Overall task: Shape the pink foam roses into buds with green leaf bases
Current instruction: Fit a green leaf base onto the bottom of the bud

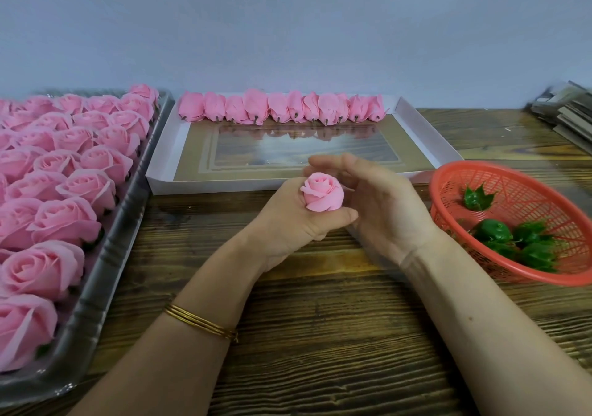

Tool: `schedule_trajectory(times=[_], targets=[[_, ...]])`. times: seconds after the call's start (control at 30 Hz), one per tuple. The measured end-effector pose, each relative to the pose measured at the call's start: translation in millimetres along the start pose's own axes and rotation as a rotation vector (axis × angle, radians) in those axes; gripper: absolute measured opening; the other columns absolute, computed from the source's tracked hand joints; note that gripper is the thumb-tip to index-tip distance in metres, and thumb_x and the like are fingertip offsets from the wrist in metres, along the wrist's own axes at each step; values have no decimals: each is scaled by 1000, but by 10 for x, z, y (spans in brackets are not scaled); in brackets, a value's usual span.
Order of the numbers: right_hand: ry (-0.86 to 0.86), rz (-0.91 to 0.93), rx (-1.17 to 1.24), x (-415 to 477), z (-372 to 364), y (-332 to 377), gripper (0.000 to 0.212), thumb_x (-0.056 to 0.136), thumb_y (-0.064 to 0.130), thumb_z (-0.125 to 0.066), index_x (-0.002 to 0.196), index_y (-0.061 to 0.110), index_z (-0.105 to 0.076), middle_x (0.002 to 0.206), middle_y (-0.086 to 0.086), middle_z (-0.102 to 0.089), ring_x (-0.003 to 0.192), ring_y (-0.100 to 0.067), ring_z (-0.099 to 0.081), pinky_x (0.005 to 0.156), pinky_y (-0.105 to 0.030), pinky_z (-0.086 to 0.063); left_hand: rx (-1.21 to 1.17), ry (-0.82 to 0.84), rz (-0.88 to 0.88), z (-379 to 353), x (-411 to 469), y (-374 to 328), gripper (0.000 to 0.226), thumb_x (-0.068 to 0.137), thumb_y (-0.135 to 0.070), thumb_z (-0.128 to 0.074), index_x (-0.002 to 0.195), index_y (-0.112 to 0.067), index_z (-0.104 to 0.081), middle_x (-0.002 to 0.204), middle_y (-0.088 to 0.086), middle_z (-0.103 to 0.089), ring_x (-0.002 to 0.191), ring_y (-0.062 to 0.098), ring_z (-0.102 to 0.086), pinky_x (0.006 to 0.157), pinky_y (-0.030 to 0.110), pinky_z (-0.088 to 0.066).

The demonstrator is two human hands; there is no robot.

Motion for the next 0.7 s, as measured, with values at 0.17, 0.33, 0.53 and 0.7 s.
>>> schedule_trajectory(times=[0.17, 0.33, 0.53, 0.7], targets=[[-123, 95, -69, 22, -3, -2, 27, 73, 23, -68, 96, 10, -73, 98, -11, -72, 91, -18, -67, 87, -32, -53, 179, -55, -94, 26, 15, 13, 38, 82, 5, -69, 68, -31, -69, 61, -18, -62, 58, -5, -56, 57, 9, -42], [-168, 180, -316, -2, -94, -47, 26, 72, 26, -73, 95, 15, -74, 95, -7, -72, 94, -21, -67, 101, -46, -50, 211, -139, -109, 57, 23, 18, 21, 80, 5, -72, 79, -15, -70, 79, -3, -73, 78, 8, -69, 71, 20, -52], [-169, 225, -392, -27, -117, -58, 22, 77, 15, -78, 98, 14, -73, 93, 2, -72, 90, -11, -66, 93, -36, -53, 234, -195, -93, 65, 0, -8, 14, 78, 9, -70, 92, 7, -70, 94, 20, -73, 84, 15, -67, 78, 27, -55], [-153, 200, -388, -41, -133, -60, 25, 79, 3, -76, 103, 11, -71, 96, -1, -71, 91, -12, -65, 97, -41, -52, 279, -204, -84, 54, -14, -46, 13, 79, 10, -67, 92, 7, -69, 91, 16, -73, 81, 11, -63, 74, 24, -54]])
Point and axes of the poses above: each hand's wrist, its own x-axis towards the middle knuckle, its own z-axis out of the back of the hand, y = z × x, the point moved 4 cm from there along x, towards the middle knuckle
